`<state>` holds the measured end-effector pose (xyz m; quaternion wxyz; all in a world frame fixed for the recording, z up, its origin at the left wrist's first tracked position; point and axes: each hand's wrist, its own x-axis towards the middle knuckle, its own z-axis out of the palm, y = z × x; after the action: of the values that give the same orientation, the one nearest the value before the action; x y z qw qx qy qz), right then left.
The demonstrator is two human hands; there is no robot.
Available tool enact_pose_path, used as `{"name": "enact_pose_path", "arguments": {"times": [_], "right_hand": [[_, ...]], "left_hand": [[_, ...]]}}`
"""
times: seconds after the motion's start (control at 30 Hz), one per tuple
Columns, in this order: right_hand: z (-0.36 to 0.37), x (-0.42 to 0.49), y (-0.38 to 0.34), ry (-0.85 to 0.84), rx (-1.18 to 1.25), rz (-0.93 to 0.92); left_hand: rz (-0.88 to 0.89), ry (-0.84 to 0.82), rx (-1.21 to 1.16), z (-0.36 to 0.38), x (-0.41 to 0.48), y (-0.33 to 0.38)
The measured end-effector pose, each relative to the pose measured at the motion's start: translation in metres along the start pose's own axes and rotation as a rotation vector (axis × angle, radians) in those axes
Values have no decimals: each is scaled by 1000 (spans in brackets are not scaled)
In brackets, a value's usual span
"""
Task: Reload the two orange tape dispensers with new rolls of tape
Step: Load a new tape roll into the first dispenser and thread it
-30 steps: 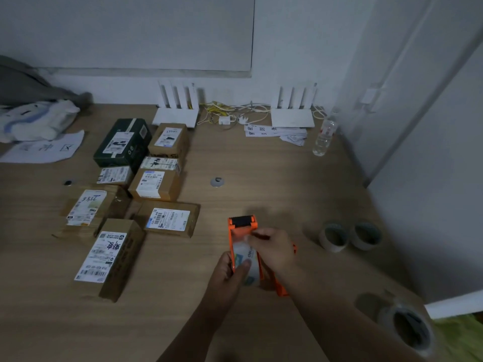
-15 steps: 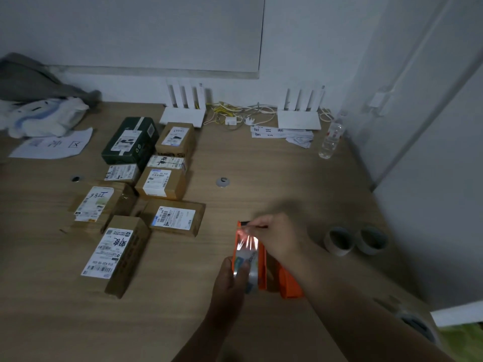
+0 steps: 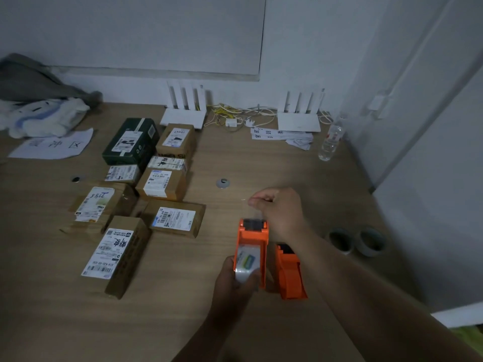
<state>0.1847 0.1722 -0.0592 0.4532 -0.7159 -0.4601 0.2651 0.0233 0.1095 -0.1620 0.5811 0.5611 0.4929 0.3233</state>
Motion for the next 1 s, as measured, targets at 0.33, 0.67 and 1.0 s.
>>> {"name": "enact_pose_path", "arguments": {"times": [0.33, 0.67, 1.0], "right_hand": [[-11, 7, -23, 77, 28, -9], [-28, 43, -24, 11, -27, 69], [-23, 58, -8, -77, -142, 138]], "left_hand": [[-49, 94, -83, -11, 1, -5], [27, 71, -109, -5, -24, 26], [104, 79, -87, -4, -41, 48]]}}
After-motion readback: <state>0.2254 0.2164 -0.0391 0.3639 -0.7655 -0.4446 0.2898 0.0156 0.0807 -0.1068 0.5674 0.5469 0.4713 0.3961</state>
